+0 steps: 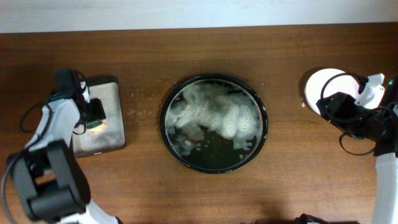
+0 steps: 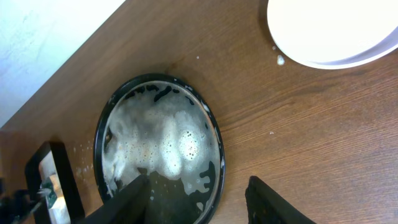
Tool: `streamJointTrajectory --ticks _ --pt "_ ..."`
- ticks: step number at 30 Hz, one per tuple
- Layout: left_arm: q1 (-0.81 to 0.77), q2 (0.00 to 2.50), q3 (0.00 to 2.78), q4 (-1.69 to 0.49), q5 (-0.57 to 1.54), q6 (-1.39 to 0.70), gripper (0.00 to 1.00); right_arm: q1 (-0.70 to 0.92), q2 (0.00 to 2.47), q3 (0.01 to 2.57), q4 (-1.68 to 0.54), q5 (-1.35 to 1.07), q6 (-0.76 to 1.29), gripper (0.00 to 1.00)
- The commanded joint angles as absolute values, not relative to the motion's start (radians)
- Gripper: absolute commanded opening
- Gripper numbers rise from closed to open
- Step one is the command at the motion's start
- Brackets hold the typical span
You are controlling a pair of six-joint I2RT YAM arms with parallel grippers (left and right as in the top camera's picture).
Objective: Clean dirty plates on tray and stack at the side
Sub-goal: 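Place the sponge back in the sponge tray with left gripper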
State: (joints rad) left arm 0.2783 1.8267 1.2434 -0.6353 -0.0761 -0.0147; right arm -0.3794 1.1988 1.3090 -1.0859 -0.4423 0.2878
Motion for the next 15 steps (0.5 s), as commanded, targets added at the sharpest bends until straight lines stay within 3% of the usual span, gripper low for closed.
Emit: streamJointTrajectory --ticks 1,3,6,8,9,10,11,12,15 --pt "0.282 1.665 1.256 -0.694 0.079 0.041 0.61 -0.373 1.197 1.320 -1.086 -0.445 0.281 0.50" --pt "0.282 1.582 1.256 -0.746 0.167 0.043 0.53 -0.370 1.197 1.320 -1.091 -0.459 0.193 0.50" --pt "0.282 1.338 1.256 -0.800 0.275 0.118 0.53 -0.306 1.153 1.320 -1.095 -0.542 0.006 0.53" --pt "0.266 1.156 1.256 -0.825 0.321 0.118 0.75 -0.206 1.092 1.320 -1.077 -0.568 -0.030 0.61" --pt "0.257 1.098 1.256 -0.837 0.317 0.118 0.99 -0.150 1.064 1.320 -1.070 -0.568 -0.030 0.61" --pt "0.253 1.037 1.256 -0.852 0.315 0.118 0.99 -0.096 1.041 1.320 -1.069 -0.568 -0.030 0.63" --pt "0.253 0.968 1.256 -0.880 0.315 0.118 0.99 -0.041 1.023 1.320 -1.069 -0.568 -0.029 0.73" --pt "0.253 0.937 1.256 -0.898 0.315 0.118 1.00 -0.007 1.013 1.320 -1.069 -0.568 -0.030 0.99" --pt "0.253 0.853 1.256 -0.921 0.319 0.118 0.99 0.093 1.013 1.320 -1.069 -0.572 -0.025 0.99"
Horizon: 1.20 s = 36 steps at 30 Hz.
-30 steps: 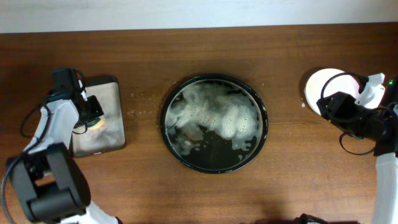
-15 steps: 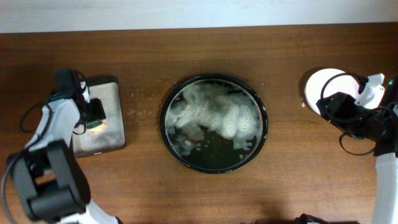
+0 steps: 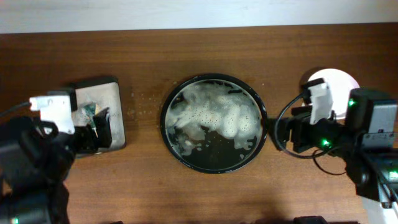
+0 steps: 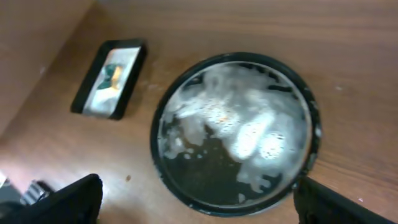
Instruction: Clean dirty plates on tray and stack at the side
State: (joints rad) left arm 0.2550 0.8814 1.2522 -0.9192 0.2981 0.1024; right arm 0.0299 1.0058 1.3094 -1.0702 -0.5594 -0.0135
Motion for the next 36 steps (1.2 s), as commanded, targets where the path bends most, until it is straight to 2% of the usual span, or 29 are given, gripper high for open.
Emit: streamJointTrajectory --ticks 1,10,13,19,25,33,36 --pt "0.253 0.840 1.256 -0.922 0.318 0.118 0.99 0.115 1.018 1.320 -1.066 -0.572 -0.025 0.99" --pt "0.253 0.832 1.256 -0.922 0.318 0.118 0.99 0.149 1.088 1.321 -1.110 -0.516 -0.024 0.99" --pt "0.253 0.832 1.256 -0.922 0.318 0.118 0.99 0.149 1.035 1.322 -1.091 -0.483 -0.144 0.99" --pt "0.253 0.832 1.256 -0.922 0.318 0.118 0.99 0.150 0.817 1.276 -1.056 -0.155 -0.154 0.99" --pt "0.253 0.832 1.256 -0.922 0.318 0.118 0.99 0.150 0.461 0.836 -0.687 -0.077 -0.153 0.99" --pt "0.253 0.832 1.256 -0.922 0.318 0.118 0.99 0.116 0.029 0.261 -0.459 -0.041 -0.153 0.99" --pt "0.253 0.832 1.256 -0.922 0.318 0.118 0.99 0.117 0.006 0.152 -0.347 -0.041 -0.153 0.99"
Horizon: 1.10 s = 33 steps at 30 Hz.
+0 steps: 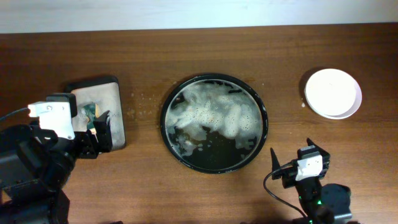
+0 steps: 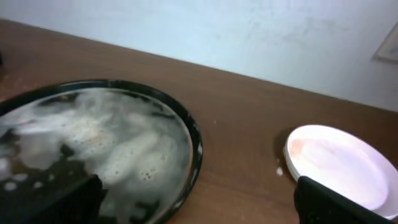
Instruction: Clean dirty plates on tray and stack at the side
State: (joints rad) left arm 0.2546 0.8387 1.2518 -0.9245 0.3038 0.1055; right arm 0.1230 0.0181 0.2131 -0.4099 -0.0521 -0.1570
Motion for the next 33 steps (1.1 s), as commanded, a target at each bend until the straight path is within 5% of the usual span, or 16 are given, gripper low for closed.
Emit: streamJointTrajectory --ticks 1,5,25,28,33 --pt "0.253 0.832 1.256 -0.922 0.318 0.118 0.99 0.117 0.003 0.122 -0.301 -0.041 -0.153 0.99" --pt "0.253 0.832 1.256 -0.922 0.318 0.118 0.99 0.117 0.003 0.010 -0.077 -0.041 -0.153 0.99" --pt "0.184 0.835 1.254 -0.917 0.290 0.139 0.99 0.117 0.004 0.006 -0.073 -0.040 -0.153 0.99" --pt "0.143 0.809 1.145 -0.804 0.192 0.130 0.99 0.117 0.004 0.006 -0.073 -0.040 -0.153 0.99" --pt "0.125 0.546 0.637 -0.290 0.119 -0.060 0.99 0.117 0.004 0.006 -0.073 -0.040 -0.153 0.99"
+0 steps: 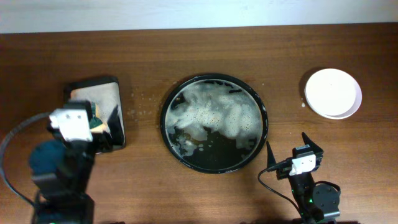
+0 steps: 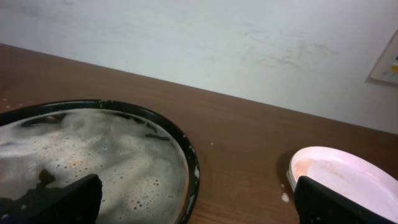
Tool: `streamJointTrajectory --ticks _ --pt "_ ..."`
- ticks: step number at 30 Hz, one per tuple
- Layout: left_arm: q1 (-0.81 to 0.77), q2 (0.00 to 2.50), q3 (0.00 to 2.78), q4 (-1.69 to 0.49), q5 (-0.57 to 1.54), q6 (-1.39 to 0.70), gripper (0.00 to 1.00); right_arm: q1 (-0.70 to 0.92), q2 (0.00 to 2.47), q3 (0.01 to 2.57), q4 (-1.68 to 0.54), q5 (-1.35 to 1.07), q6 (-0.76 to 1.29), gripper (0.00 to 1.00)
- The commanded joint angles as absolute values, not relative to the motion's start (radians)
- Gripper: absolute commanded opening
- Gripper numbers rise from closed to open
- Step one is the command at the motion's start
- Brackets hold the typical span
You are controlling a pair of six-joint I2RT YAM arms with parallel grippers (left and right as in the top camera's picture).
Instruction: Clean dirty plates on tray and stack at the side
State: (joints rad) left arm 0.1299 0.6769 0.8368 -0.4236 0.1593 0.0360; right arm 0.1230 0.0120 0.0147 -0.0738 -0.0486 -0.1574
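A round black tray full of white foam and dark water sits mid-table; no plate shows in it. A white plate lies on the table at the far right, also seen as the plate in the right wrist view. My right gripper is near the front edge, between tray and plate, open and holding nothing; its fingertips frame the tray rim. My left gripper hovers over a small dark tray beside a green-orange sponge; its jaws are hidden.
A pale wall runs behind the table's far edge. Small foam drips dot the wood left of the round tray, and a drop lies by the plate.
The left arm has turned and drawn toward the front, its wrist now over the small tray's near half. The right gripper shifted slightly and tilted lower, still open.
At first the right gripper was at the white plate at the far right, and the left was over the small sponge tray. Then the right arm stood between round tray and plate. Later it was near the front edge, leaving the plate alone, where it remains.
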Motion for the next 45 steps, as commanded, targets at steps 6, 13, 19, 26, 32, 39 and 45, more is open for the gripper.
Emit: streamJointTrajectory --ticks 6,13,19,26,32,39,45 --pt "0.125 0.139 0.295 -0.129 0.088 -0.060 0.99 0.117 0.004 0.006 -0.073 -0.040 -0.153 0.99" --pt "0.125 0.005 0.096 -0.074 0.063 -0.059 0.99 0.117 0.004 0.006 -0.073 -0.040 -0.153 0.99" --pt "0.105 0.005 0.009 -0.039 0.063 -0.060 0.99 0.117 0.004 0.006 -0.073 -0.040 -0.153 0.99" --pt "0.105 0.007 0.009 -0.076 0.063 -0.060 0.99 0.117 0.004 0.006 -0.073 -0.040 -0.153 0.99" --pt "0.105 0.007 0.009 -0.076 0.062 -0.060 0.99 0.117 0.004 0.006 -0.073 -0.040 -0.153 0.99" --pt "0.105 0.007 0.009 -0.076 0.062 -0.060 0.99 0.117 0.004 0.006 -0.073 -0.040 -0.153 0.98" --pt "0.105 0.007 0.009 -0.076 0.063 -0.060 0.99 0.117 0.004 0.006 -0.073 -0.040 -0.153 0.99"
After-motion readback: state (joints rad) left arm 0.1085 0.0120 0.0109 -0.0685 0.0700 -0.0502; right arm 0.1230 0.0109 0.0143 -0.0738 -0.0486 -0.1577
